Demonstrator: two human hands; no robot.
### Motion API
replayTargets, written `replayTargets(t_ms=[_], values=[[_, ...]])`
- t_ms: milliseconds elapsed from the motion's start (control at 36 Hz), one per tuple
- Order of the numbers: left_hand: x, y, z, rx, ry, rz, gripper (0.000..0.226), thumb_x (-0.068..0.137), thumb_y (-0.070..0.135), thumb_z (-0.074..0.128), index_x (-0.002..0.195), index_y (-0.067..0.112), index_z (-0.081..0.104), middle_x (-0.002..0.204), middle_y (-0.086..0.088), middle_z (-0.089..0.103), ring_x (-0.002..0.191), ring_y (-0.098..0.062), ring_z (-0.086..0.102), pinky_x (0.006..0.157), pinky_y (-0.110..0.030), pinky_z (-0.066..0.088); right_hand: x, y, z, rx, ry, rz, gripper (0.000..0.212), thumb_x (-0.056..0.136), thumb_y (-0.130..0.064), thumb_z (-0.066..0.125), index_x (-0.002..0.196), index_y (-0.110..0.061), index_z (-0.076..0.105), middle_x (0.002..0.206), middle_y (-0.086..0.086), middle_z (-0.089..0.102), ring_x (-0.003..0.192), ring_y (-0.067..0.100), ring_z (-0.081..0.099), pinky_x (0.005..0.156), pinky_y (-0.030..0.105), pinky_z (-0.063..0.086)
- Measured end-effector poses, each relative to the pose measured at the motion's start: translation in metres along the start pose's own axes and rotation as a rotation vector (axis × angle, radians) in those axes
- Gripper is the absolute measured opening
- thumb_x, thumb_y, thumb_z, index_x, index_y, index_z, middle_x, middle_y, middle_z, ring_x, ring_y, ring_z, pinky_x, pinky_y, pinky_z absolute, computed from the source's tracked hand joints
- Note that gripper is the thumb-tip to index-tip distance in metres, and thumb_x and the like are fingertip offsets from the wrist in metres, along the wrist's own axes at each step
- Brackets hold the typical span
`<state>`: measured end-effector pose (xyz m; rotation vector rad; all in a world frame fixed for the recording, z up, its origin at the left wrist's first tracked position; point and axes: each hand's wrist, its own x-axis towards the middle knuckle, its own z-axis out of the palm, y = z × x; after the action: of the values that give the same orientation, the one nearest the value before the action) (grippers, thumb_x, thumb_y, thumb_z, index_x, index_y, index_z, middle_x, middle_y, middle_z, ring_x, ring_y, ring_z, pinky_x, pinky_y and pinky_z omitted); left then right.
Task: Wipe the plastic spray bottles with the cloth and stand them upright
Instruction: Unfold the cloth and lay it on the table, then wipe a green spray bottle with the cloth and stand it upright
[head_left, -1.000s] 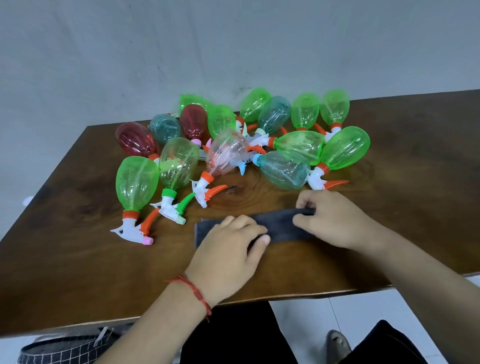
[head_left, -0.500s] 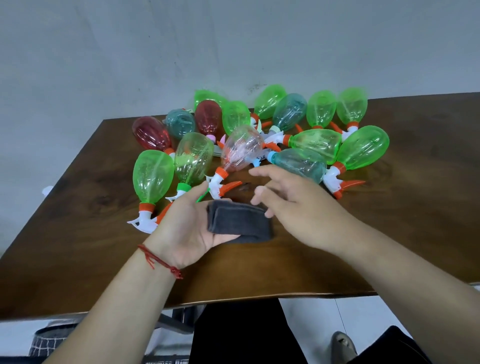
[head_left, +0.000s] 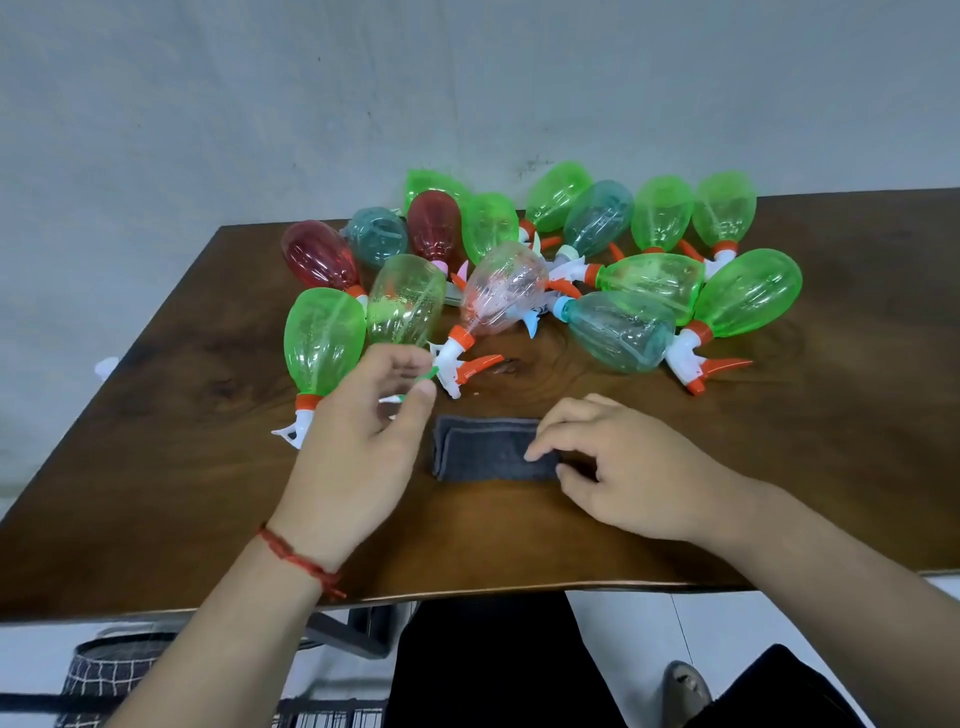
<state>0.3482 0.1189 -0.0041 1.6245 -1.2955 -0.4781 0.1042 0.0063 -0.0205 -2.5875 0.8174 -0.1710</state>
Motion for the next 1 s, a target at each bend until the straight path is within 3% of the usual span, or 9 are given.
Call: replayTargets(t_ms=[111,222,333,528,639,750,889,944,1000], values=[[-0.011,-0.012,0.008,0.194,-0.225,0.149,0.021,0.104,0.016,0.065,0.111,0.034,0.072,0.108,0.020,0.070,0.105,-0.007,0.068,0.091,-0.025,0.053,0.000,0.003,-0.001,-0.172,-0.021,-0.069,0.043,0.095,-0.026,0.062,0.133,-0.044,0.065,0.131,-0.027,0.056,0.123,0.002,0.046,0.099,0.032,0.044],[-0.017,-0.012,0.026,0.418,-0.368,0.321,0.020,0.101,0.030,0.063,0.120,0.032,0.069,0.115,0.019,0.064,0.111,-0.007,0.059,0.099,-0.032,0.048,0.002,0.002,0.003,-0.215,0.038,-0.112,0.030,0.098,-0.029,0.058,0.123,-0.043,0.070,0.123,-0.024,0.062,0.119,0.006,0.053,0.093,0.035,0.044],[-0.019,-0.003,0.040,0.487,-0.394,0.240,0.035,0.096,0.052,0.068,0.125,0.039,0.057,0.118,0.017,0.062,0.109,-0.006,0.058,0.093,-0.033,0.053,0.006,-0.004,-0.006,-0.164,0.116,-0.101,0.027,0.100,-0.032,0.056,0.119,-0.041,0.071,0.114,-0.022,0.065,0.110,0.006,0.054,0.089,0.035,0.042],[-0.004,0.010,0.044,0.173,-0.146,0.128,0.018,0.097,0.032,0.077,0.092,0.039,0.061,0.084,0.021,0.067,0.084,0.000,0.067,0.072,-0.016,0.054,0.009,-0.024,-0.031,0.351,0.325,0.008,0.021,0.100,-0.017,0.071,0.117,-0.028,0.066,0.107,-0.014,0.069,0.107,0.003,0.065,0.093,0.015,0.050],[0.020,0.014,0.031,-0.282,-0.201,-0.008,0.017,0.098,0.023,0.079,0.085,0.030,0.070,0.076,0.008,0.074,0.078,-0.006,0.070,0.075,-0.024,0.051,0.015,-0.025,-0.035,0.927,0.329,0.095,0.048,0.088,-0.020,0.081,0.132,-0.020,0.064,0.120,0.001,0.076,0.115,0.018,0.071,0.102,0.024,0.053],[0.036,0.012,0.026,-0.536,-0.242,-0.088,0.009,0.099,0.020,0.076,0.103,0.012,0.077,0.097,-0.020,0.080,0.093,-0.029,0.077,0.089,-0.045,0.061,0.025,-0.026,-0.023,1.090,0.275,0.134,0.047,0.087,-0.012,0.078,0.133,-0.009,0.068,0.126,0.009,0.076,0.124,0.033,0.068,0.108,0.035,0.055],[0.058,0.004,0.016,-0.422,-0.216,-0.012,0.007,0.099,0.030,0.077,0.101,0.024,0.079,0.094,-0.006,0.083,0.082,-0.021,0.076,0.073,-0.044,0.061,0.051,-0.031,-0.018,1.205,0.451,0.133,0.030,0.099,-0.001,0.064,0.127,-0.006,0.072,0.124,0.015,0.076,0.116,0.028,0.072,0.108,0.047,0.055],[0.071,0.002,0.011,-0.322,-0.184,0.044,0.006,0.099,0.032,0.078,0.095,0.028,0.079,0.090,0.000,0.082,0.080,-0.016,0.075,0.079,-0.053,0.064,0.062,-0.029,-0.020,1.191,0.478,0.105,0.029,0.102,-0.002,0.061,0.128,-0.008,0.071,0.126,0.014,0.076,0.117,0.028,0.071,0.106,0.045,0.055],[0.084,0.002,0.006,-0.247,-0.130,0.110,0.009,0.101,0.027,0.075,0.093,0.030,0.079,0.089,0.005,0.081,0.084,-0.012,0.077,0.087,-0.049,0.064,0.073,-0.026,-0.023,1.134,0.517,0.098,0.027,0.104,-0.003,0.060,0.126,-0.013,0.072,0.122,0.006,0.078,0.113,0.022,0.072,0.098,0.035,0.058]])
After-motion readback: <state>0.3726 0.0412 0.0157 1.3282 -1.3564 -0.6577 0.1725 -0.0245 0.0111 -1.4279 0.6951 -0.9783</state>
